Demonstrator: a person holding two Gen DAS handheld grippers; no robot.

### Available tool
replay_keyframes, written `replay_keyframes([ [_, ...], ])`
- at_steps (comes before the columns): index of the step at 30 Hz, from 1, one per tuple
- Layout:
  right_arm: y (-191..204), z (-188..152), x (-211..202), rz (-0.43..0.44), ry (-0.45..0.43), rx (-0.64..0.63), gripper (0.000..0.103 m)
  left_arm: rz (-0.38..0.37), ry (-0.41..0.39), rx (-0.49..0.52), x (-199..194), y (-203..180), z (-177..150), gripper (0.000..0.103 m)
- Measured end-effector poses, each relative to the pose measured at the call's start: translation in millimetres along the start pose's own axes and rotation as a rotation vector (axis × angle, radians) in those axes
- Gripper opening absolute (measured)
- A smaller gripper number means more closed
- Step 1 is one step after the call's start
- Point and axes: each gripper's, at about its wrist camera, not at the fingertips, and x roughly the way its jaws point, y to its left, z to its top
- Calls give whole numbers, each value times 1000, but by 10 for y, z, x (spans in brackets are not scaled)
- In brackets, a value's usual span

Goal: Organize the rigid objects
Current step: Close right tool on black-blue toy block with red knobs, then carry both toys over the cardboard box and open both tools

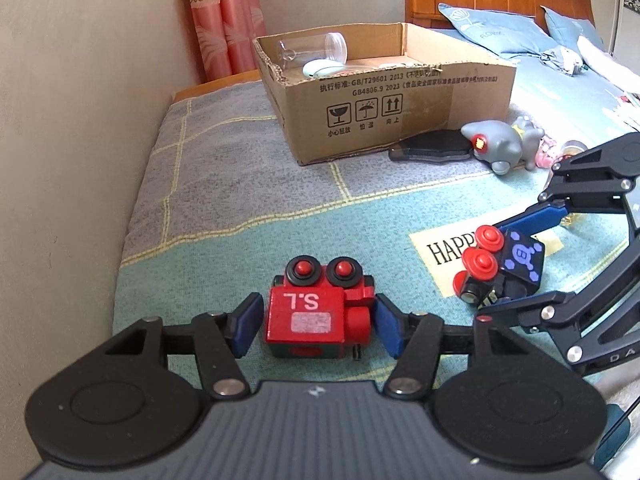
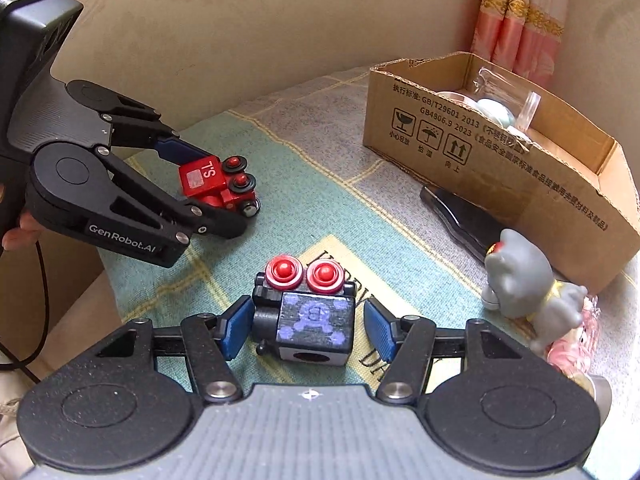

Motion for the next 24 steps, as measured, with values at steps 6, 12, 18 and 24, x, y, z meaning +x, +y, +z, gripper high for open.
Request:
replay_keyframes([
  [6,11,22,-10,-24,6,4,57,-15,16,7,-7,-22,41,50],
  [12,-45,68,-160,-21,-17,22,57,-12,18,3,-75,-34,90,50],
  [18,-181,188,-392,-61,-53,38,57,16,10,-18,-154,13,235,50],
  [24,-460,358,-672,-138,-107,48,57,37,-29,-17,-239,38,431,50],
])
